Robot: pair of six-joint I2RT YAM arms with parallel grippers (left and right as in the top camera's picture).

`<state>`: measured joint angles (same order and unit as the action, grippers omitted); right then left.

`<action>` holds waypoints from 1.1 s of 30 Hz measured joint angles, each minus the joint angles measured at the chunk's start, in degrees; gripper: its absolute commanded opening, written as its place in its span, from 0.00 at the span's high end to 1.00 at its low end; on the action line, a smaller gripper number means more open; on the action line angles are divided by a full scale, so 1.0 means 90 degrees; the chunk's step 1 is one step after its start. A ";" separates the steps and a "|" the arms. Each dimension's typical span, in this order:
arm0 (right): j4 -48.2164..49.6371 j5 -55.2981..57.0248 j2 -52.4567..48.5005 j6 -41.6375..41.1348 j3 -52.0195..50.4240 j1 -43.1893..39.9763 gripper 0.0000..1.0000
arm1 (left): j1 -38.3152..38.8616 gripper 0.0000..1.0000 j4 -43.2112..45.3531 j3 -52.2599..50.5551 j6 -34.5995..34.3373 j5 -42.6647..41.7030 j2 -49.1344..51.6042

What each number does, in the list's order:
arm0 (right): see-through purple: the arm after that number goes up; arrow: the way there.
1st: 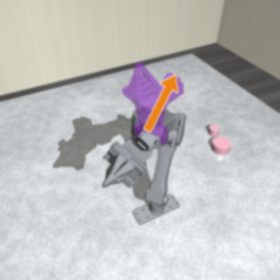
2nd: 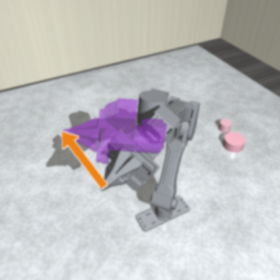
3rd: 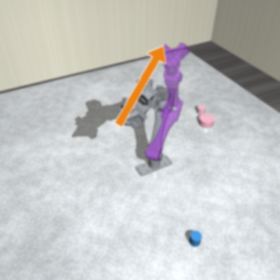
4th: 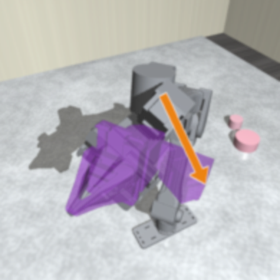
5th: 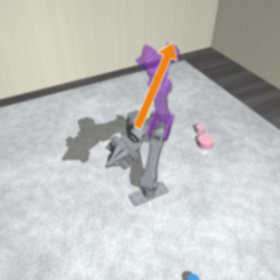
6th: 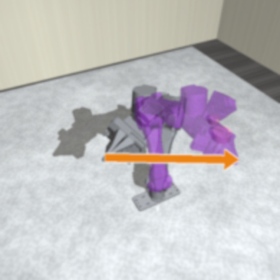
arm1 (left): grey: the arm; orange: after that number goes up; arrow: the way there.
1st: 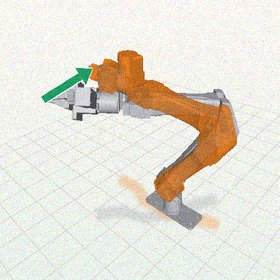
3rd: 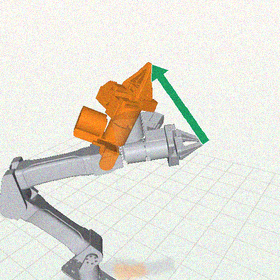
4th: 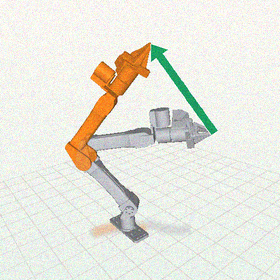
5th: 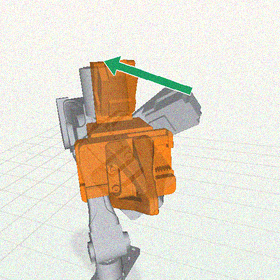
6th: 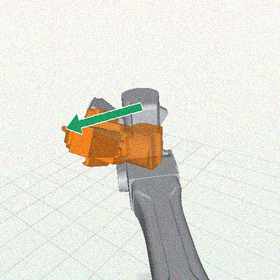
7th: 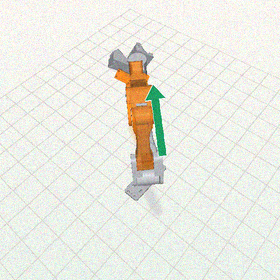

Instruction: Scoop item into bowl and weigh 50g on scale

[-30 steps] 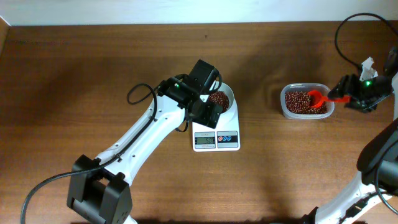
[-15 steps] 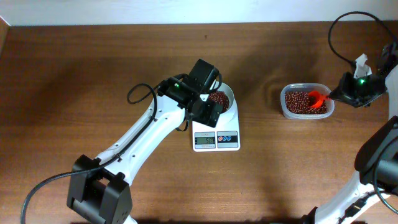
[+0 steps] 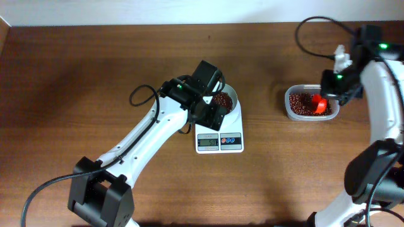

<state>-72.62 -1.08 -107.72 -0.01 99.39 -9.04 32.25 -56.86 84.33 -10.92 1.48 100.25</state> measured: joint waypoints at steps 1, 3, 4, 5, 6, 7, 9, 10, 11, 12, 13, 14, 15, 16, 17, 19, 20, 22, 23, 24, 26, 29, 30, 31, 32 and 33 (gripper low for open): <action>-0.0002 0.0389 0.0000 -0.0112 0.0000 0.0226 0.96 | 0.0000 0.01 -0.0126 0.0000 0.0000 -0.0053 0.0000; -0.0032 0.1239 0.0000 -0.0452 0.0000 0.0646 0.96 | 0.0000 0.01 -0.0432 0.0000 0.0000 -0.0299 0.0000; -0.0039 0.1542 0.0000 -0.0546 0.0000 0.0801 0.96 | 0.0000 0.01 -0.0646 0.0000 0.0000 -0.0418 0.0000; -0.0046 0.1770 0.0000 -0.0648 0.0000 0.0930 0.96 | 0.0000 0.00 -0.0869 0.0000 0.0000 -0.0503 0.0000; -0.0044 0.1916 0.0000 -0.0692 0.0000 0.1018 0.96 | 0.0012 0.01 -0.1171 0.0000 0.0000 -0.0566 0.0000; -0.0051 0.1984 0.0000 -0.0716 0.0000 0.1042 0.96 | 0.0034 0.01 -0.1404 0.0000 0.0000 -0.0600 0.0000; -0.0051 0.2108 0.0000 -0.0801 0.0000 0.1044 0.96 | 0.0189 0.00 -0.1722 0.0000 0.0000 -0.0627 0.0000; -0.0080 0.2120 0.0000 -0.0823 0.0002 0.1044 0.96 | 0.0291 0.00 -0.1775 0.0000 0.0000 -0.0639 0.0000; -0.0158 0.2089 0.0000 -0.0833 0.0029 0.1044 0.96 | 0.0447 0.01 -0.1809 0.0000 -0.0005 -0.0641 0.0000; -0.0216 0.2040 0.0000 -0.0835 0.0078 0.1044 0.96 | 0.0685 0.01 -0.1851 0.0000 -0.0097 -0.0588 0.0000; -0.0323 0.1984 0.0000 -0.0838 0.0197 0.1044 0.96 | 0.0855 0.01 -0.1885 0.0000 -0.0187 -0.0483 -0.0007; -0.0474 0.1936 0.0000 -0.0833 0.0406 0.1044 0.96 | 0.1005 0.01 -0.1919 -0.0002 -0.0306 -0.0338 -0.0032; -0.0559 0.1919 0.0000 -0.0835 0.0610 0.1044 0.96 | 0.1180 0.01 -0.1921 -0.0002 -0.0447 -0.0136 -0.0126; -0.0707 0.1899 0.0010 -0.0845 0.0828 0.1044 0.96 | 0.1251 0.01 -0.1887 -0.0007 -0.0554 -0.0036 -0.0250; -0.0843 0.1872 0.0012 -0.0838 0.1018 0.1044 0.96 | 0.1290 0.01 -0.1790 -0.0017 -0.0636 0.0034 -0.0379; -0.0911 0.1790 0.0024 -0.0838 0.1331 0.1044 0.96 | 0.1314 0.01 -0.1440 -0.0216 -0.0833 0.0236 -0.0758; -0.0916 0.1756 0.0024 -0.0848 0.1367 0.1044 0.96 | 0.1316 0.01 -0.1207 -0.0449 -0.0920 0.0340 -0.0884; -0.0937 0.1683 0.0024 -0.0891 0.1372 0.1044 0.96 | 0.1316 0.01 -0.0648 -0.1054 -0.1020 0.0440 -0.0923; -0.0933 0.1673 0.0024 -0.0928 0.1375 0.1044 0.96 | 0.1316 0.01 -0.0454 -0.1285 -0.1061 0.0454 -0.0913; -0.0906 0.1615 0.0024 -0.0942 0.1375 0.1044 0.96 | 0.1316 0.00 -0.0192 -0.1620 -0.1081 0.0464 -0.0911; -0.0816 0.1358 0.0024 -0.0896 0.1375 0.1044 0.96 | 0.1314 0.14 0.0068 -0.1909 -0.1081 0.0425 -0.0901; -0.0585 0.0809 0.0024 -0.0784 0.1399 0.1044 0.96 | 0.1253 0.25 0.0517 -0.1931 -0.1013 0.0345 -0.0906; -0.0597 0.0692 0.0024 -0.0758 0.1460 0.1044 0.96 | 0.1149 0.25 0.0736 -0.1933 -0.1020 0.0323 -0.0928; -0.0821 0.0537 0.0022 -0.0729 0.1681 0.1044 0.96 | 0.0962 0.24 0.1054 -0.1943 -0.1022 0.0243 -0.1001; -0.0947 0.0223 0.0024 -0.0605 0.1953 0.1044 0.96 | 0.0697 0.24 0.1115 -0.1943 -0.0998 0.0160 -0.1134; -0.0962 -0.0015 0.0024 -0.0510 0.2057 0.1039 0.96 | 0.0471 0.23 0.1161 -0.1943 -0.0884 -0.0073 -0.1231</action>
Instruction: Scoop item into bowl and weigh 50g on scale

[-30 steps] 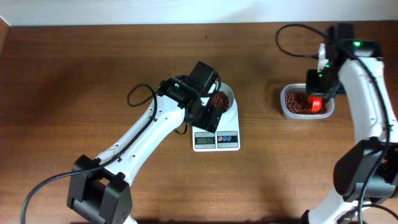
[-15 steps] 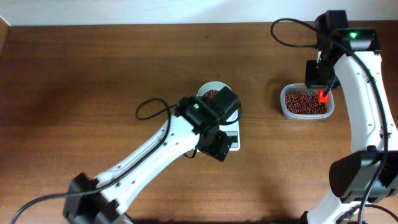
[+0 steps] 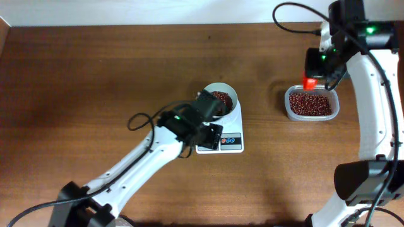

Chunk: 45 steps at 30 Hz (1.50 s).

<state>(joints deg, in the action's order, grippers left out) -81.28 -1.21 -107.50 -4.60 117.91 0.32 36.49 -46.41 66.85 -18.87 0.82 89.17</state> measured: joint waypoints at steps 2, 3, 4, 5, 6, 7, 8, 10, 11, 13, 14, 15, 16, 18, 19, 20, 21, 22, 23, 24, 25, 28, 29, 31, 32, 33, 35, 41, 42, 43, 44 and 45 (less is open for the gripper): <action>-0.0019 -0.1081 0.0000 0.0255 0.0204 0.0000 0.96 | -0.0202 0.11 0.0005 0.0000 0.0253 -0.0262 -0.0027; -0.0022 -0.1574 0.0000 0.0379 0.0221 0.0017 0.96 | -0.0228 0.05 0.0000 0.0000 0.0413 -0.0381 -0.0027; -0.0022 -0.2018 0.0000 0.0505 0.0221 0.0068 0.96 | -0.0228 0.00 -0.0029 0.0000 0.0595 -0.0486 -0.0027; -0.0017 -0.2210 0.0000 0.0573 0.0221 0.0177 0.96 | -0.0228 0.01 -0.0107 -0.0002 0.0680 -0.0551 -0.0027; 0.0032 -0.2336 0.0000 0.0624 0.0221 0.0345 0.96 | -0.0231 0.00 -0.0180 -0.0005 0.0741 -0.0573 -0.0027; 0.0107 -0.2460 -0.0007 0.0687 0.0221 0.0612 0.96 | -0.0243 0.01 -0.0267 -0.0015 0.0821 -0.0600 -0.0027; 0.0165 -0.2569 -0.0036 0.0714 0.0221 0.0908 0.96 | -0.0270 0.00 -0.0345 -0.0027 0.0867 -0.0644 -0.0027; 0.0296 -0.2667 -0.0155 0.0748 0.0221 0.1418 0.96 | -0.0427 0.00 -0.0396 -0.0032 0.0928 -0.0767 -0.0032; 0.0364 -0.2652 -0.0238 0.0753 0.0221 0.1622 0.96 | -0.0549 0.01 -0.0403 -0.0032 0.0935 -0.0823 -0.0051; 0.0522 -0.2373 -0.0452 0.0760 0.0221 0.2025 0.96 | -0.0823 0.01 -0.0423 -0.0032 0.0855 -0.0896 -0.0180; 0.0627 -0.2118 -0.0532 0.0758 0.0221 0.2171 0.96 | -0.0916 0.01 -0.0454 -0.0032 0.0738 -0.0908 -0.0236; 0.0736 -0.1834 -0.0607 0.0755 0.0221 0.2344 0.96 | -0.1047 0.00 -0.0495 -0.0032 0.0578 -0.0925 -0.0304; 0.0780 -0.1620 -0.0651 0.0753 0.0221 0.2472 0.96 | -0.1146 0.01 -0.0520 -0.0032 0.0427 -0.0930 -0.0335; 0.0855 -0.1061 -0.0733 0.0748 0.0221 0.2756 0.96 | -0.1384 0.01 -0.0554 -0.0032 0.0148 -0.0930 -0.0350; 0.0852 -0.0835 -0.0767 0.0733 0.0221 0.2858 0.96 | -0.1477 0.01 -0.0554 -0.0032 0.0063 -0.0930 -0.0350; 0.0855 -0.0685 -0.0801 0.0719 0.0221 0.2924 0.96 | -0.1518 0.01 -0.0556 -0.0032 0.0002 -0.0930 -0.0350; 0.0882 -0.0546 -0.0850 0.0704 0.0209 0.2975 0.96 | -0.1545 0.01 -0.0554 -0.0032 -0.0056 -0.0930 -0.0350; 0.0933 -0.0413 -0.0947 0.0695 0.0158 0.3007 0.96 | -0.1576 0.01 -0.0554 -0.0032 -0.0107 -0.0928 -0.0350; 0.0959 -0.0350 -0.1005 0.0690 0.0119 0.3007 0.96 | -0.1596 0.01 -0.0556 -0.0032 -0.0155 -0.0906 -0.0350; 0.1020 -0.0304 -0.1095 0.0682 0.0092 0.3007 0.96 | -0.1600 0.01 -0.0554 -0.0032 -0.0177 -0.0886 -0.0350; 0.1139 -0.0284 -0.1188 0.0682 0.0087 0.3007 0.96 | -0.1605 0.01 -0.0556 -0.0032 -0.0199 -0.0848 -0.0350; 0.1192 -0.0226 -0.1430 0.0680 0.0017 0.3007 0.96 | -0.1605 0.01 -0.0554 -0.0032 -0.0202 -0.0770 -0.0350; 0.1185 -0.0206 -0.1457 0.0680 -0.0041 0.3007 0.96 | -0.1605 0.01 -0.0554 -0.0032 -0.0202 -0.0746 -0.0350; 0.1212 -0.0180 -0.1469 0.0678 -0.0202 0.3007 0.96 | -0.1605 0.01 -0.0551 -0.0032 -0.0202 -0.0707 -0.0350; 0.1260 -0.0180 -0.1469 0.0675 -0.0267 0.3007 0.96 | -0.1605 0.01 -0.0554 -0.0032 -0.0202 -0.0675 -0.0350; 0.1297 -0.0182 -0.1469 0.0678 -0.0306 0.3007 0.96 | -0.1605 0.01 -0.0554 -0.0032 -0.0199 -0.0634 -0.0350; 0.1304 -0.0185 -0.1469 0.0585 -0.0313 0.3007 0.96 | -0.1605 0.01 -0.0549 -0.0032 -0.0202 -0.0539 -0.0350; 0.1256 -0.0544 -0.1469 0.0253 -0.0352 0.3011 0.96 | -0.1613 0.01 -0.0529 -0.0032 -0.0202 -0.0369 -0.0350; 0.1251 -0.0549 -0.1469 0.0233 -0.0355 0.3011 0.96 | -0.1617 0.01 -0.0529 -0.0032 -0.0202 -0.0350 -0.0350; 0.1275 -0.0563 -0.1467 0.0206 -0.0359 0.3011 0.96 | -0.1644 0.01 -0.0532 -0.0032 -0.0202 -0.0345 -0.0350; 0.1362 -0.0568 -0.1452 0.0197 -0.0364 0.2985 0.96 | -0.1746 0.01 -0.0532 -0.0032 -0.0202 -0.0321 -0.0350; 0.1394 -0.0568 -0.1443 0.0199 -0.0364 0.2980 0.96 | -0.1795 0.01 -0.0532 -0.0032 -0.0202 -0.0313 -0.0350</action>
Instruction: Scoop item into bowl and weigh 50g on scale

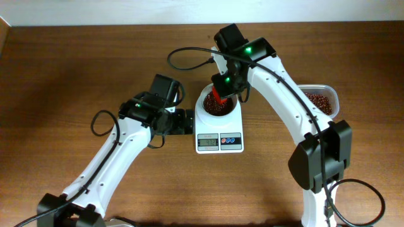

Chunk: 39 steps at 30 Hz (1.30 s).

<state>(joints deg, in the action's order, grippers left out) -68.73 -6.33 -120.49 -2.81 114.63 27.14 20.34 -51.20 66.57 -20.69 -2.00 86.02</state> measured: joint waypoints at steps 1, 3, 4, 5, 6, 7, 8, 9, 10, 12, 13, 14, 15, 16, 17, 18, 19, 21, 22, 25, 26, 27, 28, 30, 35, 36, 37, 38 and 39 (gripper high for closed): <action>0.0000 -0.0005 0.0002 -0.0005 0.0000 -0.0015 0.96 | -0.0039 0.01 0.0002 0.0000 0.0000 -0.0005 0.0000; -0.0002 0.0066 0.0002 -0.0007 0.0000 -0.0066 0.96 | -0.0153 0.01 0.0034 0.0000 0.0000 -0.0046 0.0000; -0.0002 0.0146 0.0005 -0.0005 0.0000 -0.0066 0.96 | -0.0163 0.01 0.0049 0.0000 0.0000 -0.0087 0.0000; 0.0005 0.0301 0.0005 -0.0007 0.0000 -0.0066 0.96 | -0.0163 0.01 0.0049 0.0000 0.0000 -0.0114 0.0000; 0.0000 0.0432 0.0005 -0.0005 0.0000 -0.0063 0.96 | -0.0163 0.01 0.0051 0.0000 0.0002 -0.0136 0.0000; -0.0005 0.0520 0.0005 -0.0007 0.0000 -0.0063 0.96 | -0.0163 0.01 0.0051 0.0000 0.0002 -0.0136 0.0000; -0.0034 0.0573 0.0007 -0.0002 0.0000 -0.0063 0.96 | -0.0163 0.01 0.0051 0.0000 0.0000 -0.0136 0.0000; -0.0056 0.0612 0.0022 -0.0005 -0.0034 -0.0063 0.96 | -0.0163 0.01 0.0051 0.0000 0.0000 -0.0136 0.0000; -0.0066 0.0610 0.0049 -0.0007 -0.0095 -0.0063 0.96 | -0.0163 0.01 0.0056 0.0000 0.0002 -0.0138 0.0000; -0.0061 0.0357 0.0121 -0.0019 -0.0272 -0.0034 0.96 | -0.0163 0.01 0.0104 0.0000 0.0000 -0.0138 0.0000; -0.0073 0.0070 0.0146 -0.0019 -0.0372 -0.0022 0.96 | -0.0163 0.01 0.0129 0.0000 0.0000 -0.0138 0.0000; -0.0083 -0.0192 0.0143 -0.0022 -0.0444 0.0010 0.96 | -0.0163 0.01 0.0131 0.0000 0.0000 -0.0138 0.0000; -0.0165 -0.0466 0.0143 -0.0027 -0.0498 0.0070 0.96 | -0.0163 0.01 0.0146 0.0000 0.0000 -0.0138 0.0000; -0.0202 -0.0617 0.0143 -0.0024 -0.0500 0.0119 0.96 | -0.0163 0.01 0.0146 0.0000 0.0000 -0.0138 0.0000; -0.0267 -0.0750 0.0143 -0.0032 -0.0505 0.0177 0.96 | -0.0163 0.01 0.0148 0.0000 0.0000 -0.0138 0.0000; -0.0325 -0.0831 0.0143 -0.0049 -0.0508 0.0214 0.96 | -0.0163 0.01 0.0146 0.0000 0.0000 -0.0138 0.0000; -0.0359 -0.0930 0.0143 -0.0090 -0.0508 0.0226 0.96 | -0.0163 0.01 0.0146 0.0000 0.0000 -0.0138 0.0000; -0.0364 -0.1175 0.0143 -0.0180 -0.0515 0.0197 0.96 | -0.0163 0.01 0.0146 0.0000 0.0000 -0.0138 0.0000; -0.0359 -0.1413 0.0143 -0.0226 -0.0515 0.0131 0.96 | -0.0163 0.01 0.0146 0.0000 0.0000 -0.0138 0.0000; -0.0355 -0.2030 0.0143 -0.0328 -0.0529 -0.0240 0.96 | -0.0163 0.01 0.0146 0.0000 0.0000 -0.0138 0.0000; -0.0357 -0.2154 0.0143 -0.0338 -0.0537 -0.0393 0.96 | -0.0163 0.01 0.0146 0.0000 0.0000 -0.0138 0.0000; -0.0355 -0.2382 0.0143 -0.0352 -0.0544 -0.0590 0.96 | -0.0163 0.01 0.0146 0.0000 0.0000 -0.0138 0.0000; -0.0355 -0.2579 0.0143 -0.0362 -0.0549 -0.0729 0.96 | -0.0163 0.01 0.0146 0.0000 0.0000 -0.0138 0.0000; -0.0357 -0.2943 0.0143 -0.0362 -0.0549 -0.1022 0.96 | -0.0163 0.01 0.0146 0.0000 0.0000 -0.0138 0.0000; -0.0437 -0.4005 0.0143 -0.0299 -0.0549 -0.1518 0.96 | -0.0163 0.01 0.0148 0.0000 0.0007 -0.0138 0.0000; -0.0481 -0.4141 0.0143 -0.0250 -0.0549 -0.1574 0.96 | -0.0163 0.01 0.0148 0.0000 0.0032 -0.0138 0.0000; -0.0520 -0.4204 0.0143 -0.0197 -0.0549 -0.1613 0.96 | -0.0163 0.00 0.0151 0.0000 0.0068 -0.0153 0.0000; -0.0653 -0.4367 0.0143 -0.0041 -0.0549 -0.1705 0.96 | -0.0163 0.01 0.0170 0.0000 0.0160 -0.0216 0.0000; -0.0709 -0.4456 0.0143 0.0056 -0.0549 -0.1773 0.96 | -0.0163 0.00 0.0214 0.0000 0.0333 -0.0325 0.0000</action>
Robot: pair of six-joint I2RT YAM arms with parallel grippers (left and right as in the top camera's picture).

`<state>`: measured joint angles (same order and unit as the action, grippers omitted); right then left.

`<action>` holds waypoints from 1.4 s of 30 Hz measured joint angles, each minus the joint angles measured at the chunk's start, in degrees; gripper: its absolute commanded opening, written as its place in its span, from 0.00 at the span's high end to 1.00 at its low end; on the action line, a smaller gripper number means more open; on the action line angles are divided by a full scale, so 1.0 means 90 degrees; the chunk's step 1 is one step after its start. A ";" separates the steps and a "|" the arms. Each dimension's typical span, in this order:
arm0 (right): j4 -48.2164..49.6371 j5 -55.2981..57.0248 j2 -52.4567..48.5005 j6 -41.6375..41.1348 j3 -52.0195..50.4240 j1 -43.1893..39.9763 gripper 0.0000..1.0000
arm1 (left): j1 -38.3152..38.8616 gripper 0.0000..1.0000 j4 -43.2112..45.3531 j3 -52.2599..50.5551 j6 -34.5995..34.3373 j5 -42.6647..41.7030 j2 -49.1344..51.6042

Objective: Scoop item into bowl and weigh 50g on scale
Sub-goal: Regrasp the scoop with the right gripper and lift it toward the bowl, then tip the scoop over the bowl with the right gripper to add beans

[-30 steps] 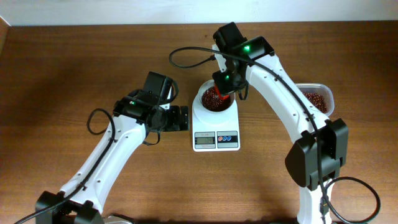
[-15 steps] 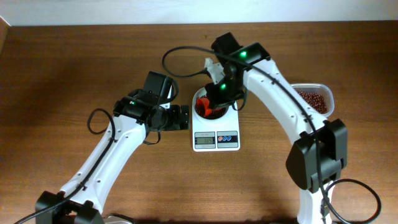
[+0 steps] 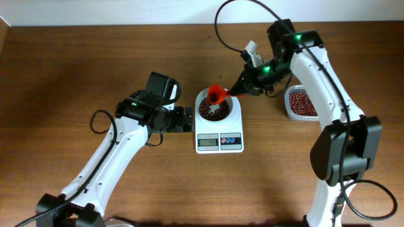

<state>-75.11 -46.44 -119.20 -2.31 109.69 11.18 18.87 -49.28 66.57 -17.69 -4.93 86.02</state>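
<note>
A white bowl (image 3: 218,108) full of dark red beans sits on the white scale (image 3: 219,140), whose display faces the front edge. My right gripper (image 3: 247,85) is shut on the handle of a red scoop (image 3: 217,94), held tilted over the bowl's far rim. A clear tub of beans (image 3: 302,103) stands to the right, partly behind the right arm. My left gripper (image 3: 188,120) hovers just left of the scale; whether its fingers are apart I cannot make out.
The left arm stretches from the front left toward the scale. The right arm arches over the back right of the table, cables looping above it. A pale wall runs along the far edge.
The right arm has drawn back to the right; the red scoop was down in the bowl and is now raised and tilted at the bowl's far rim. The left arm hardly moved.
First the red scoop was in the bean tub while my left gripper sat over the bowl. Then the scoop was lifted above the tub and the left arm pulled back. Later the scoop was in the bowl; now it is raised at the rim.
</note>
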 measured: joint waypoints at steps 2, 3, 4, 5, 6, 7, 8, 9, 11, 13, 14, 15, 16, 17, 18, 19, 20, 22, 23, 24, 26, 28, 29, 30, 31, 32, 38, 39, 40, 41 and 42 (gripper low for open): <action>-0.0117 -0.0073 0.0000 0.0211 0.0000 -0.0131 0.96 | 0.0000 0.00 0.0053 0.0000 0.0386 -0.0318 0.0000; -0.0131 -0.0100 0.0000 0.0299 0.0000 -0.0199 0.96 | 0.0000 0.02 0.0056 0.0000 0.0534 -0.0449 0.0000; -0.0124 -0.0131 0.0000 0.0437 0.0000 -0.0328 0.96 | 0.0010 0.08 0.0053 0.0000 0.0656 -0.0546 0.0000; -0.0107 -0.0151 0.0000 0.0493 0.0000 -0.0406 0.96 | 0.0049 0.10 0.0046 0.0000 0.0772 -0.0651 0.0000; -0.0066 -0.0197 0.0000 0.0563 -0.0002 -0.0498 0.96 | 0.0126 0.10 0.0027 0.0000 0.0850 -0.0704 0.0000; 0.0041 -0.0398 0.0000 0.0614 -0.0005 -0.0629 0.96 | 0.0211 0.10 0.0007 0.0000 0.0899 -0.0726 0.0000; 0.0039 -0.0469 0.0000 0.0622 -0.0005 -0.0692 0.96 | 0.0415 0.10 -0.0056 -0.0002 0.0920 -0.0767 0.0000; 0.0039 -0.0578 0.0000 0.0644 -0.0005 -0.0835 0.96 | 0.0551 0.09 -0.0119 -0.0005 0.0925 -0.0767 0.0000; -0.0080 -0.0702 0.0000 0.0750 -0.0005 -0.1273 0.96 | 0.0950 0.06 -0.0231 -0.0005 0.0884 -0.0758 0.0000; -0.0160 -0.0736 0.0000 0.0818 -0.0005 -0.1564 0.96 | 0.1416 0.03 -0.0236 -0.0007 0.0610 -0.0554 0.0000; -0.0214 -0.0736 0.0000 0.0855 -0.0005 -0.1651 0.96 | 0.1583 0.02 -0.0233 -0.0007 0.0415 -0.0330 0.0000; -0.0219 -0.0736 0.0000 0.0882 -0.0005 -0.1673 0.96 | 0.1780 0.01 -0.0233 -0.0022 0.0223 -0.0107 0.0002; -0.0240 -0.0741 0.0000 0.0942 -0.0005 -0.1664 0.96 | 0.1970 0.01 -0.0236 -0.0034 0.0041 0.0129 0.0010; -0.0284 -0.0743 0.0000 0.0998 -0.0005 -0.1647 0.96 | 0.2123 0.00 -0.0221 -0.0036 -0.0073 0.0277 0.0041; -0.0338 -0.0746 0.0000 0.1098 -0.0005 -0.1620 0.96 | 0.2222 0.00 -0.0211 -0.0039 -0.0216 0.0406 0.0100; -0.0381 -0.0760 0.0000 0.1161 -0.0005 -0.1608 0.96 | 0.2276 0.00 -0.0204 -0.0039 -0.0318 0.0488 0.0172; -0.0410 -0.0767 0.0000 0.1205 -0.0005 -0.1605 0.96 | 0.2307 0.01 -0.0177 -0.0041 -0.0386 0.0542 0.0240; -0.0542 -0.0787 0.0000 0.1379 -0.0005 -0.1605 0.96 | 0.2319 0.01 -0.0083 -0.0041 -0.0495 0.0627 0.0323; -0.0641 -0.0792 0.0000 0.1474 -0.0007 -0.1596 0.96 | 0.2319 0.01 -0.0036 -0.0041 -0.0505 0.0651 0.0325; -0.0709 -0.0806 0.0000 0.1530 -0.0007 -0.1581 0.96 | 0.2319 0.01 0.0010 -0.0046 -0.0517 0.0665 0.0325; -0.0826 -0.0806 0.0000 0.1617 -0.0007 -0.1481 0.96 | 0.2319 0.01 0.0083 -0.0046 -0.0520 0.0673 0.0325; -0.0843 -0.0809 0.0000 0.1664 -0.0007 -0.1212 0.96 | 0.2319 0.01 0.0080 -0.0046 -0.0520 0.0673 0.0325; -0.0845 -0.0806 0.0000 0.1673 -0.0007 -0.1008 0.96 | 0.2319 0.01 0.0078 -0.0046 -0.0520 0.0673 0.0325; -0.0843 -0.0799 0.0000 0.1683 -0.0007 -0.0891 0.96 | 0.2319 0.01 0.0080 -0.0046 -0.0522 0.0673 0.0325; -0.0838 -0.0753 0.0000 0.1685 -0.0007 -0.0743 0.96 | 0.2319 0.01 0.0080 -0.0046 -0.0522 0.0673 0.0325; -0.0828 -0.0682 0.0000 0.1690 -0.0007 -0.0600 0.96 | 0.2319 0.01 0.0080 -0.0046 -0.0522 0.0673 0.0325; -0.0520 -0.0219 0.0000 0.1583 -0.0012 -0.0172 0.96 | 0.2319 0.01 0.0136 -0.0046 -0.0522 0.0673 0.0325; -0.0495 -0.0146 0.0000 0.1562 -0.0012 -0.0172 0.96 | 0.2319 0.01 0.0170 -0.0046 -0.0522 0.0673 0.0325; -0.0461 -0.0107 0.0000 0.1559 -0.0012 -0.0172 0.96 | 0.2319 0.01 0.0175 -0.0046 -0.0522 0.0678 0.0325; -0.0432 -0.0085 0.0000 0.1549 -0.0012 -0.0172 0.96 | 0.2319 0.01 0.0177 -0.0046 -0.0522 0.0697 0.0325; -0.0403 -0.0068 0.0000 0.1540 -0.0012 -0.0172 0.96 | 0.2319 0.01 0.0177 -0.0046 -0.0522 0.0726 0.0325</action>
<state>-78.74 -47.05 -119.20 11.55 109.58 9.63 39.75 -47.68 66.15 -22.39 1.61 88.95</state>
